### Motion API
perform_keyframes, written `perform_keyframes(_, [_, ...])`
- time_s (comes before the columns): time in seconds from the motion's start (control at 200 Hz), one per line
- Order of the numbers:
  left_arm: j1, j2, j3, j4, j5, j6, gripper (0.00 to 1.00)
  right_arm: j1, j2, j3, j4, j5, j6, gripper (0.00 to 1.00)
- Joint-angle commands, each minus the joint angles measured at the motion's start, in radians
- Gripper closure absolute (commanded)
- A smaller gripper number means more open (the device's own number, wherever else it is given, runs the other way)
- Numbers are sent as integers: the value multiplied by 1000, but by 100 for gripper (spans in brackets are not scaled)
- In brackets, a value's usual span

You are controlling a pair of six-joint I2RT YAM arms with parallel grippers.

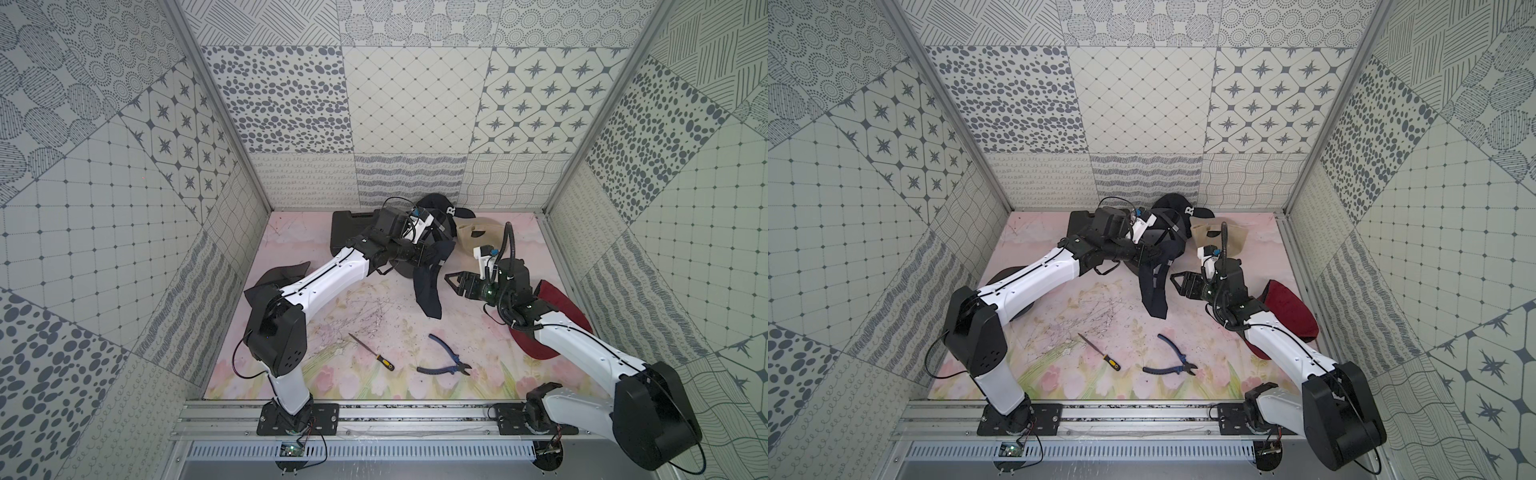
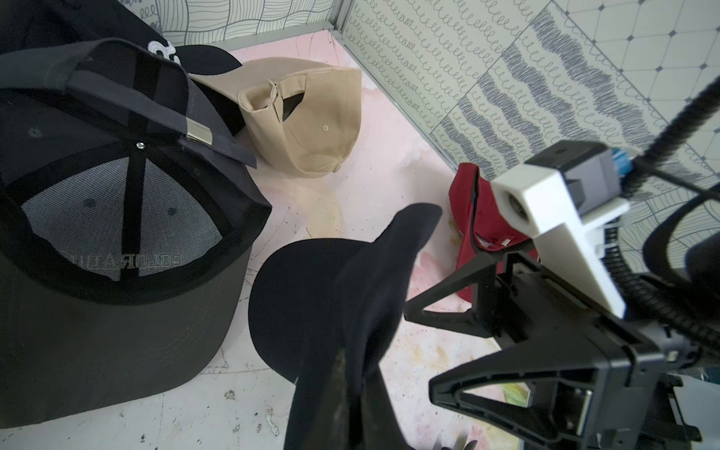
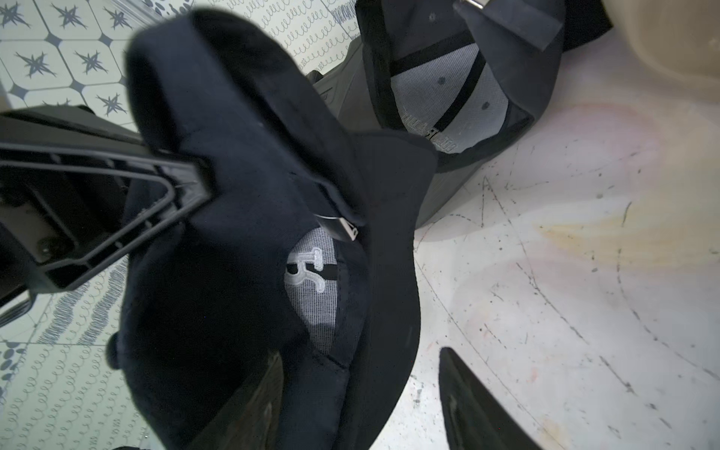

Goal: Open the adjustable buckle of the baseball cap
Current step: Pick up the baseball cap from the center of the board.

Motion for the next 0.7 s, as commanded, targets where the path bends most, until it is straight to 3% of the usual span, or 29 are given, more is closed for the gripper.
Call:
perform_keyframes(0.0, [-3, -11, 6, 92, 41, -75, 100, 10, 27, -12, 153, -16, 44, 39])
perform_keyframes(0.135, [-3, -14, 5, 91, 58, -78, 100, 12, 73, -10, 209, -23, 57, 44])
perform_keyframes(0.48, [-3, -35, -14, 98, 106, -76, 100, 15, 222, 17, 355, -84, 85, 46])
perform_keyframes(0.695, [-1, -48, -25, 93, 97, -53, 100, 21, 253, 22, 410, -121, 62, 71])
